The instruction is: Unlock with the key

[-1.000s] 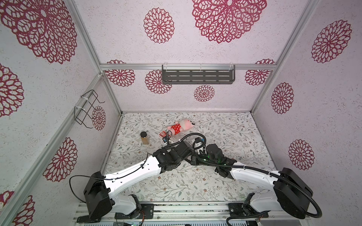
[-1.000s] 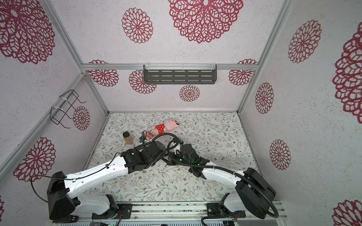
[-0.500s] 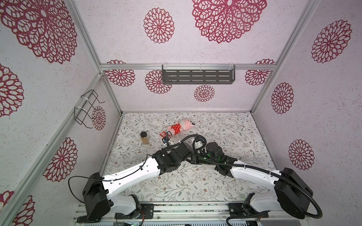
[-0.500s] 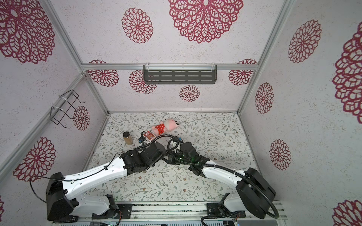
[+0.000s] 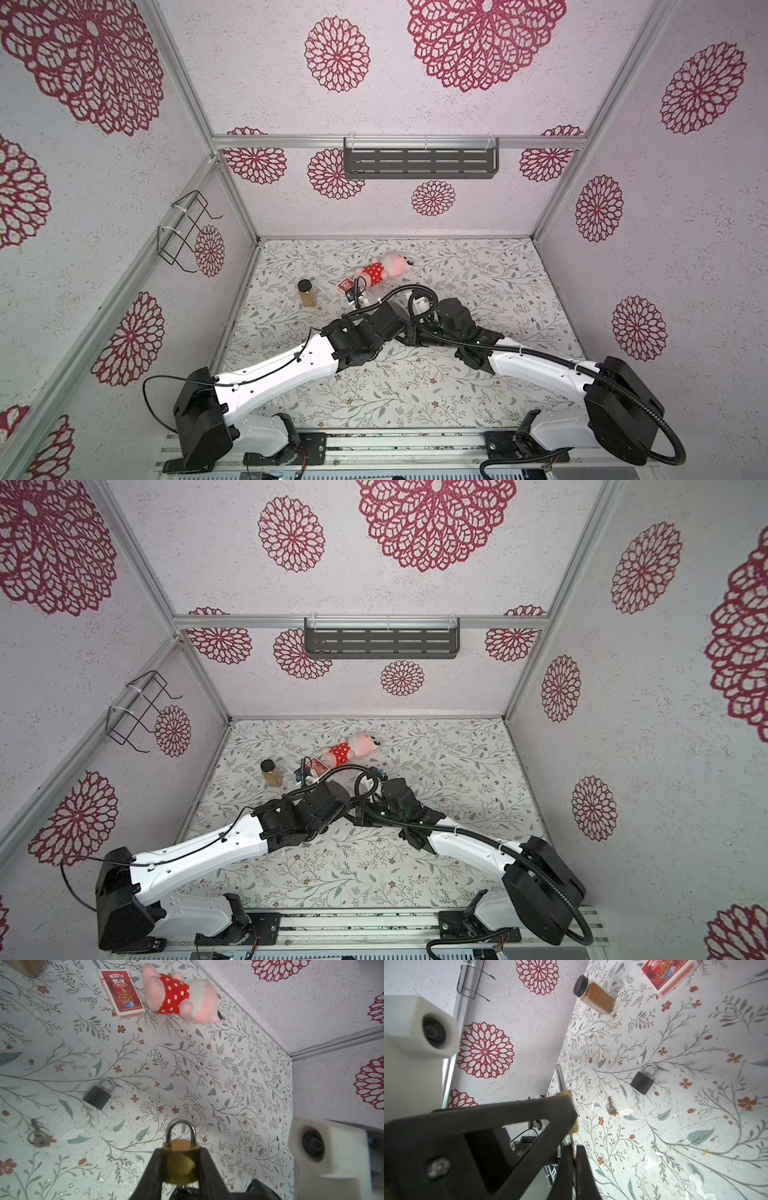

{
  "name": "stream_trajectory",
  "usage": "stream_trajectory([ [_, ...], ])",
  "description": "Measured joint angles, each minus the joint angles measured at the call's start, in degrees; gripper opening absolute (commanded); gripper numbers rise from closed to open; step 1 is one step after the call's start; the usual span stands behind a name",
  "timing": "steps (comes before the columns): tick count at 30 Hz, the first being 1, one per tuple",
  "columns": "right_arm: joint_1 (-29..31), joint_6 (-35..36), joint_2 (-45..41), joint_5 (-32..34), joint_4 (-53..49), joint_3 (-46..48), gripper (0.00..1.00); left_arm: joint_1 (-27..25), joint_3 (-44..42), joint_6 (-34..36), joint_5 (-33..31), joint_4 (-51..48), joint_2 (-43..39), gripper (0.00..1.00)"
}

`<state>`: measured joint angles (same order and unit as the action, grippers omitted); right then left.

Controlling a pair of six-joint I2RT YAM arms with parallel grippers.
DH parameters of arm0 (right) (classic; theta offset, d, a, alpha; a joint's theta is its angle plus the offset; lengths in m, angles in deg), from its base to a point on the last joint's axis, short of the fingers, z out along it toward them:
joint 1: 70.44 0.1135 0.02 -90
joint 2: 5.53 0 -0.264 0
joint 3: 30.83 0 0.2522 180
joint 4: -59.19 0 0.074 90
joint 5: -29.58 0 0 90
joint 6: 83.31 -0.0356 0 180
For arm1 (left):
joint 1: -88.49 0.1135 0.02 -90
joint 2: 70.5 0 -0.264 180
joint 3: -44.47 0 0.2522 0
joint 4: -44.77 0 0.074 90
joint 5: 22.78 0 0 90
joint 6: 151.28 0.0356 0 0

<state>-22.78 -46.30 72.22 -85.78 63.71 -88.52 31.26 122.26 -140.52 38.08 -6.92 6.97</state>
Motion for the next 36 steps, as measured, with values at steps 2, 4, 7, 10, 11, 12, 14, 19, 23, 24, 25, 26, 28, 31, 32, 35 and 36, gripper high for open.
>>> stream_trajectory([
  [2, -0.2, -0.2, 0.0, -0.6, 0.4, 0.1, 0.0, 0.0, 0.2, 0.6, 0.1, -0.4, 0.0, 0.0],
  [4, -0.5, -0.7, 0.1, -1.6, 1.5, 0.6, 0.0, 0.0, 0.3, 1.1, 0.3, -0.5, 0.0, 0.0],
  [7, -0.8, -0.7, 0.3, -2.1, 1.4, 0.7, 0.0, 0.0, 0.3, 1.6, 0.7, -0.5, 0.2, 0.0],
  [10, -0.8, -0.6, 0.3, -2.1, 0.9, 0.7, 0.0, 0.0, 0.3, 1.7, 1.1, -0.5, 0.4, 0.0],
  [11, -0.8, -0.6, 0.3, -2.1, 0.8, 0.7, 0.0, 0.1, 0.3, 1.7, 1.2, -0.4, 0.5, 0.0],
  [12, -0.8, -0.6, 0.3, -2.0, 0.7, 0.7, 0.0, 0.2, 0.3, 1.7, 1.4, -0.4, 0.5, 0.0],
  [14, -0.8, -0.4, 0.3, -1.8, 0.7, 0.7, 0.0, 0.4, 0.3, 1.8, 1.6, -0.3, 0.5, 0.0],
  [19, -0.7, -0.1, 0.3, -1.4, 1.3, 0.9, 0.0, 1.0, -0.2, 1.7, 1.9, 0.4, -0.1, 0.0],
  [23, -0.7, 0.0, 0.3, -1.3, 3.8, 1.9, 0.03, 2.0, -0.9, 1.4, 2.3, 1.1, -1.1, 0.0],
  [24, -0.7, 0.0, 0.3, -1.2, 4.4, 2.2, 0.04, 2.3, -0.9, 1.4, 2.4, 1.2, -1.2, 0.0],
  [25, -0.7, 0.0, 0.3, -1.2, 4.8, 2.3, 0.05, 2.5, -0.9, 1.3, 2.6, 1.2, -1.2, 0.0],
  [26, -0.7, 0.0, 0.4, -1.0, 5.1, 2.4, 0.07, 2.7, -0.9, 1.2, 2.7, 1.3, -1.2, 0.0],
  [28, -0.7, 0.0, 0.7, -0.8, 6.3, 2.7, 0.09, 3.1, -0.9, 0.9, 2.7, 1.6, -1.2, 0.0],
  [31, -0.7, -0.1, 1.2, -0.4, 7.6, 3.4, 0.13, 3.7, -0.9, 0.2, 2.4, 1.7, -1.2, 0.0],
  [32, -0.7, -0.2, 1.3, -0.4, 7.6, 3.6, 0.15, 4.0, -0.9, 0.0, 2.1, 1.7, -1.2, 0.0],
  [35, -0.8, -0.1, 1.4, -0.2, 7.5, 4.6, 0.18, 4.9, -0.9, -0.4, 1.2, 1.6, -1.2, 0.0],
  [36, -0.8, -0.1, 1.4, -0.1, 7.5, 4.9, 0.17, 5.1, -0.9, -0.6, 0.9, 1.6, -1.2, 0.0],
])
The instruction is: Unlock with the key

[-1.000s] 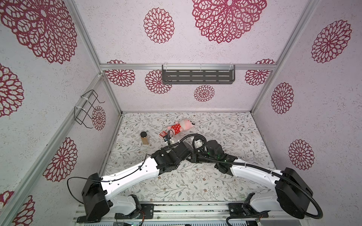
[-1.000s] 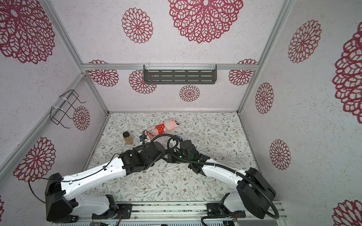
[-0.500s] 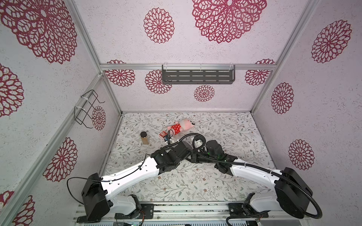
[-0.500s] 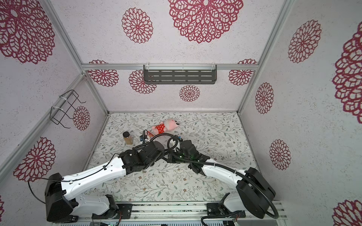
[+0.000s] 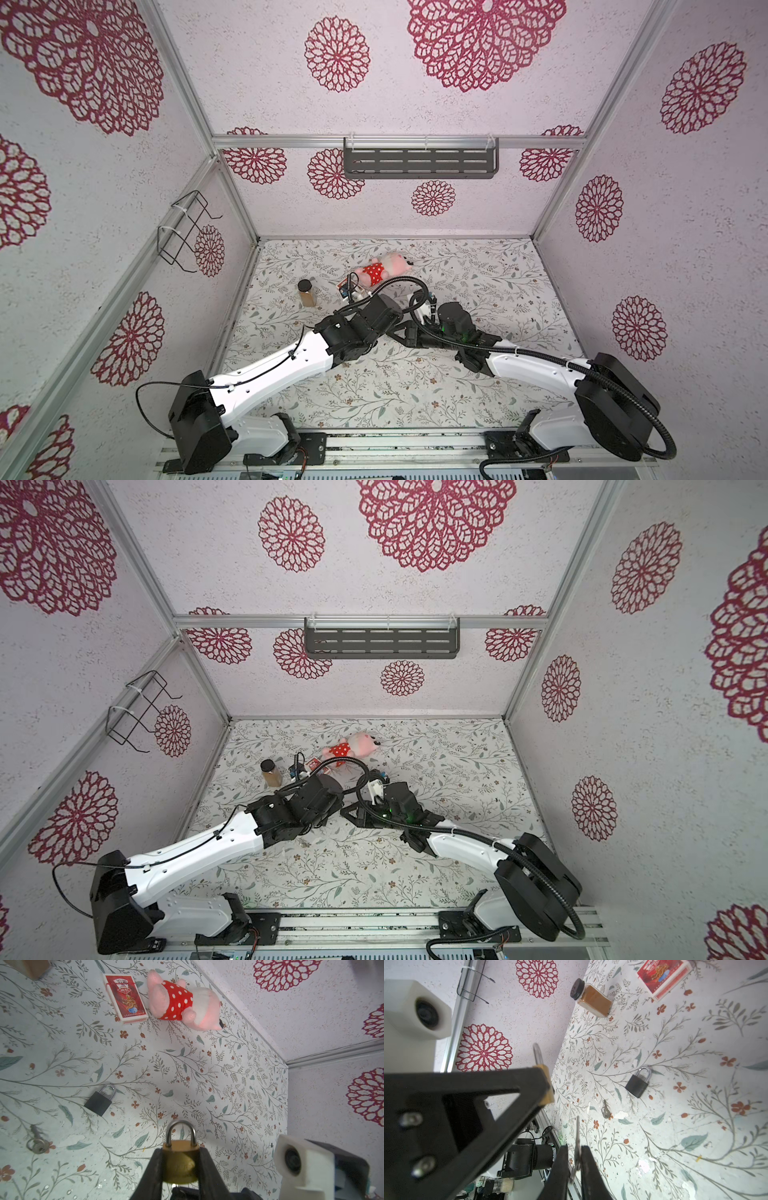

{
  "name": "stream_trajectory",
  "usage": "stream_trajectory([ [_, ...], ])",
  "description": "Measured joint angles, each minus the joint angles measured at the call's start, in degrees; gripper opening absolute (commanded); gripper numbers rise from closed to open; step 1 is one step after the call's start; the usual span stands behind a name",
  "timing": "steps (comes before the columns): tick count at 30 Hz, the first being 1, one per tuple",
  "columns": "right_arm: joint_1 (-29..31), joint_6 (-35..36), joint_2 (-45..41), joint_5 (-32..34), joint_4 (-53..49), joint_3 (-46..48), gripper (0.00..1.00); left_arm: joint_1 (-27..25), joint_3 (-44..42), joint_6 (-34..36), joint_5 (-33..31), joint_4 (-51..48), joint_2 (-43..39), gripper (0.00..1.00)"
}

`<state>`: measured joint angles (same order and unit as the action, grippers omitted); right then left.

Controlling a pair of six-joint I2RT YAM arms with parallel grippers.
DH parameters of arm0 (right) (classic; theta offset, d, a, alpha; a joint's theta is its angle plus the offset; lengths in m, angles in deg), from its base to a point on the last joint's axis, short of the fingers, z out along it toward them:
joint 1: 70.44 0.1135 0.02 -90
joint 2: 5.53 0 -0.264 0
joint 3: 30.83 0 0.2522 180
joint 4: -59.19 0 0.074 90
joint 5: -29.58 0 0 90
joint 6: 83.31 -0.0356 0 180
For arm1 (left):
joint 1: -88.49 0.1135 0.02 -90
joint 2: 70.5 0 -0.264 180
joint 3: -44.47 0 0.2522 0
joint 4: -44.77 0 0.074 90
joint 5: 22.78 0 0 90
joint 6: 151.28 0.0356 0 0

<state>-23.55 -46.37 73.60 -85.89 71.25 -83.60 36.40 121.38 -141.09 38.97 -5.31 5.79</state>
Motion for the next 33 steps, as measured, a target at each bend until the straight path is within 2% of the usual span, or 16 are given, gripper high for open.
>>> stream_trajectory([
  [4, 0.0, 0.0, -0.1, 0.1, 0.3, 0.9, 0.14, 0.5, 0.0, -0.4, -1.0, 0.0, 0.0, 0.0],
  [7, 0.0, 0.5, -0.1, 0.3, 0.2, 1.1, 0.05, 0.7, 0.0, -0.7, -1.0, 0.0, 0.2, 0.0],
  [9, 0.0, 1.2, -0.3, 0.9, -0.7, 1.1, 0.05, 1.0, 0.0, -0.7, -1.0, 0.0, 0.3, 0.0],
  [15, 0.0, 5.2, -0.9, 5.0, -7.6, 1.2, 0.14, 2.5, -0.5, -0.8, -0.2, 0.0, 0.0, 0.0],
  [19, 1.3, 8.1, -0.6, 7.6, -12.6, 0.9, 0.19, 3.0, -4.2, -0.9, 1.1, -0.3, -2.0, 0.0],
  [26, 8.2, 12.8, 3.0, 13.9, -22.0, -2.4, 0.31, 3.1, -10.9, -1.0, 3.3, -2.7, -10.1, 0.0],
  [33, 13.1, 11.5, 8.7, 20.0, -27.4, -6.4, 0.4, 3.1, -16.2, -2.6, 3.6, -5.2, -18.1, 0.0],
])
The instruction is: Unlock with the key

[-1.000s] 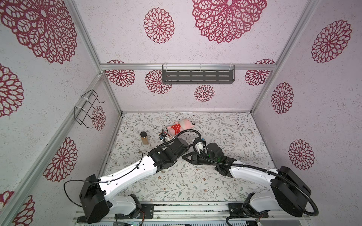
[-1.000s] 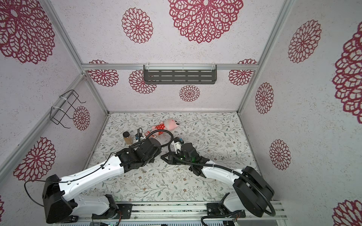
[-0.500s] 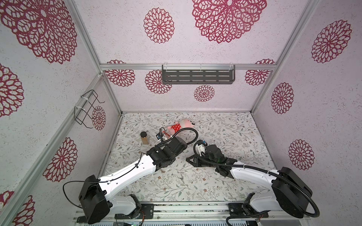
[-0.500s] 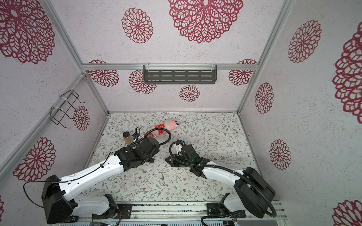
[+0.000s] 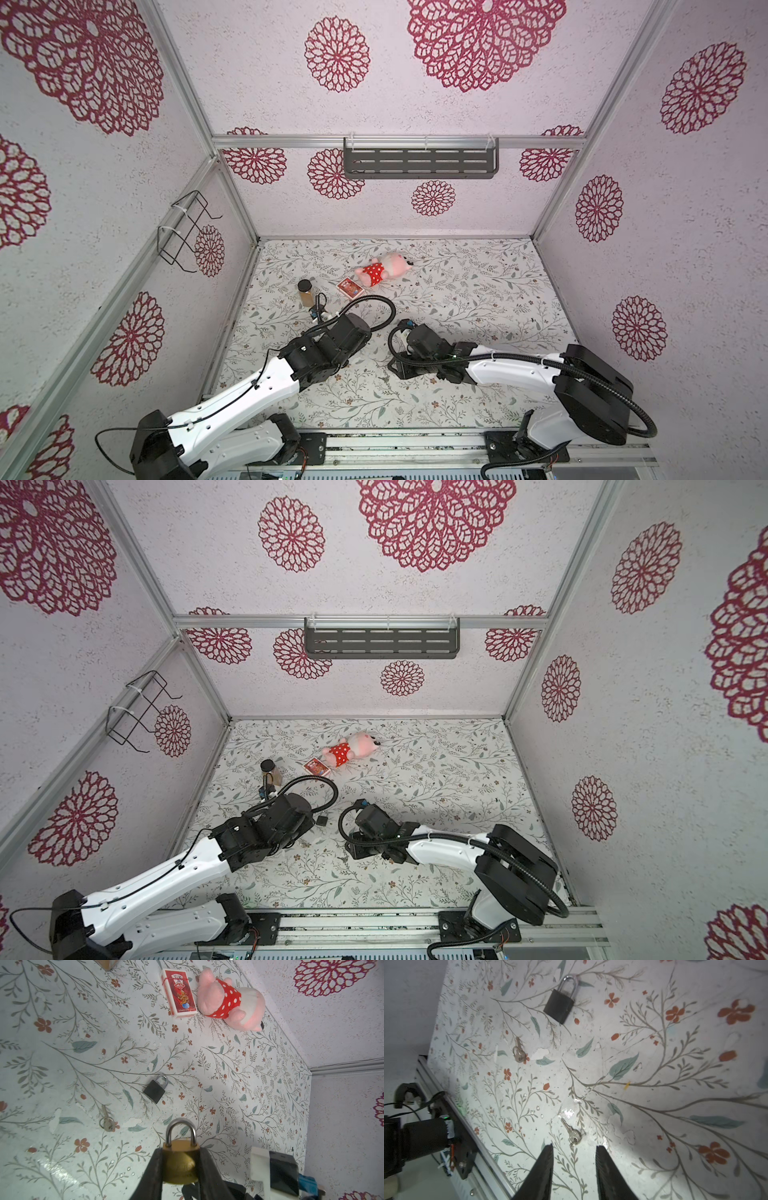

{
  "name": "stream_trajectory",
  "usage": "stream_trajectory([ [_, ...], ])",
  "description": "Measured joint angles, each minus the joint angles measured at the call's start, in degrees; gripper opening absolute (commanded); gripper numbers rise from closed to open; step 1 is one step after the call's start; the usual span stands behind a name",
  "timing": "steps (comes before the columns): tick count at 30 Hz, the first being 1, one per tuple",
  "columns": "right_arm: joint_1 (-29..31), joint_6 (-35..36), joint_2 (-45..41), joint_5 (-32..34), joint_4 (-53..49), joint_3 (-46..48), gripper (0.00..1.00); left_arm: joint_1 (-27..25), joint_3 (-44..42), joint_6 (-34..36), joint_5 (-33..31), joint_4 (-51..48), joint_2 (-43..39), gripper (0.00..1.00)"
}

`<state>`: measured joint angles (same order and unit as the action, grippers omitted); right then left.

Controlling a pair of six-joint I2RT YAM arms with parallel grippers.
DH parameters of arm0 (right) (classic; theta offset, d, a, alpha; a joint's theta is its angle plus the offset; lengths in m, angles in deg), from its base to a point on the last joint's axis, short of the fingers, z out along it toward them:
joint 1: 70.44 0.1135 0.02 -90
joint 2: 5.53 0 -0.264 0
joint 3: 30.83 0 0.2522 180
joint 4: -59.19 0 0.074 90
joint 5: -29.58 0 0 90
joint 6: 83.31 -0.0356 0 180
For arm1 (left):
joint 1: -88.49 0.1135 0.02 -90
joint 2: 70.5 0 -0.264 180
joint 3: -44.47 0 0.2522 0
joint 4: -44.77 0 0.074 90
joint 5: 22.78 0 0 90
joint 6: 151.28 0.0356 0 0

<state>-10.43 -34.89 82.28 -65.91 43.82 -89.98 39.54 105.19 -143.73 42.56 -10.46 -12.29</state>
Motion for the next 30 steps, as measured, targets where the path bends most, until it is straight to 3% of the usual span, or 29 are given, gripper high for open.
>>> stream_trajectory([
  [9, 4.0, -3.5, 7.2, 6.5, -5.7, -6.1, 0.42, 1.1, -4.1, -0.3, 3.0, 0.3, -2.0, 0.0],
  [20, 7.6, -12.2, 9.0, 11.2, -7.6, -7.1, 0.37, 9.4, -6.0, 4.6, 14.3, 11.3, 9.9, 0.0],
  [30, 8.4, -15.1, 11.7, 12.3, -8.5, -9.6, 0.27, 12.5, -6.0, 7.3, 20.0, 17.7, 15.7, 0.0],
])
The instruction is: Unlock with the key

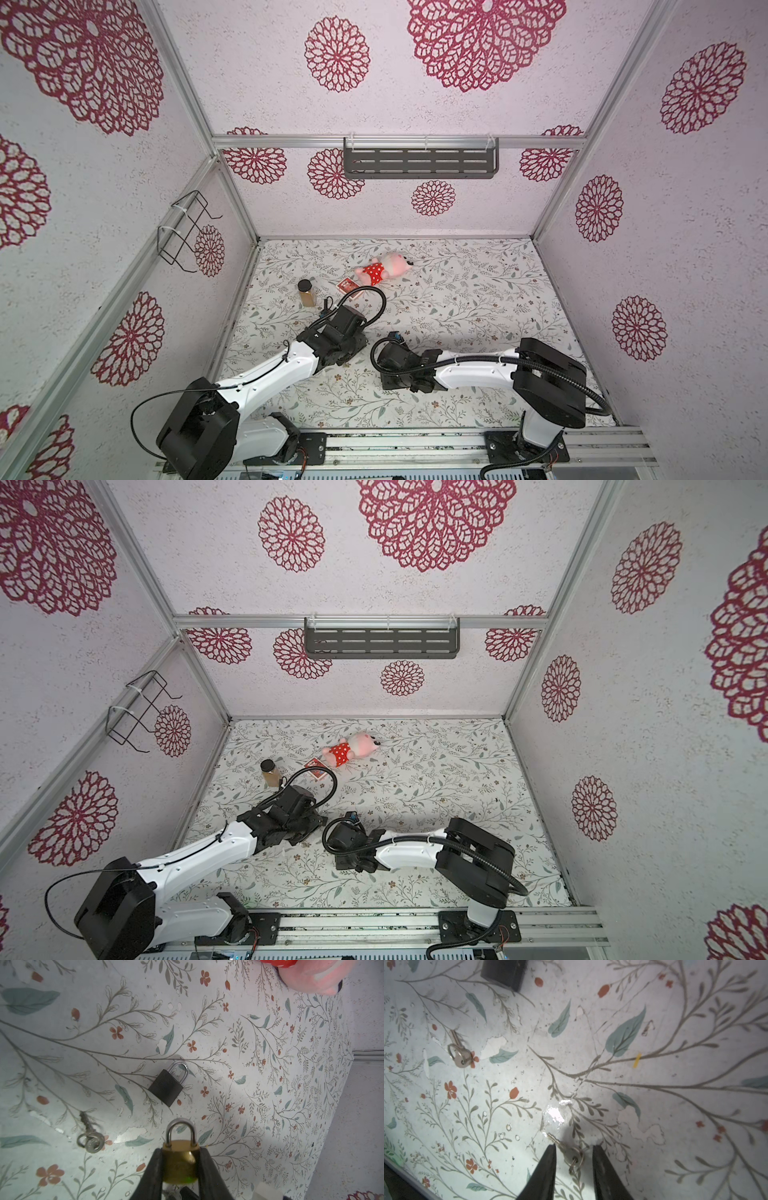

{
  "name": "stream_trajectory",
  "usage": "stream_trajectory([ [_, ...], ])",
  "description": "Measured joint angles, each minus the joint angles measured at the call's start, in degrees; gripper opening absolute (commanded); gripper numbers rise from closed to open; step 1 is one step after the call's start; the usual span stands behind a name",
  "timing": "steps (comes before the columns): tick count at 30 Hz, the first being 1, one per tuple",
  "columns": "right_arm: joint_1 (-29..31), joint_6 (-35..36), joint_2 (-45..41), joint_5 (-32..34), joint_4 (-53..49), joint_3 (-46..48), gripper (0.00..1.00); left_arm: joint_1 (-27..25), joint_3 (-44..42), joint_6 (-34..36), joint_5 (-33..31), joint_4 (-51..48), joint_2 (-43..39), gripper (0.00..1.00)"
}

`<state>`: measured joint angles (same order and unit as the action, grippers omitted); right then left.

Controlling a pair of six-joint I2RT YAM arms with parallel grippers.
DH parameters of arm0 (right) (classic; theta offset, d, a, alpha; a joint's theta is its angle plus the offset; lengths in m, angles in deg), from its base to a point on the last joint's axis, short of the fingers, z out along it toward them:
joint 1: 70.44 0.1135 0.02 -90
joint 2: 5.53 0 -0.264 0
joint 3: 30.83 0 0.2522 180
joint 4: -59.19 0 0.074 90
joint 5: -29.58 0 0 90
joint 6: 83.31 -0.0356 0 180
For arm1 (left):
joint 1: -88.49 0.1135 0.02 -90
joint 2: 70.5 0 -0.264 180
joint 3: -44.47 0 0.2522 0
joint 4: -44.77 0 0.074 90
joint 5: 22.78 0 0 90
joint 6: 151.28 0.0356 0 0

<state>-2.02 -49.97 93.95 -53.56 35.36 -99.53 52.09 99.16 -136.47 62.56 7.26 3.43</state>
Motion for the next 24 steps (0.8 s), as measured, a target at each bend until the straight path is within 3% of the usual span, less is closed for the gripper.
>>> stream_trajectory([
  [13, 0.0, -0.7, -0.4, 2.4, -1.3, 0.5, 0.01, 0.3, 3.4, 1.9, 5.7, 3.8, 10.4, 0.0],
  [24, -0.6, -1.0, -7.3, 2.4, 0.4, 6.8, 0.0, -1.2, 8.6, 2.6, 6.4, 4.7, 18.6, 0.0],
])
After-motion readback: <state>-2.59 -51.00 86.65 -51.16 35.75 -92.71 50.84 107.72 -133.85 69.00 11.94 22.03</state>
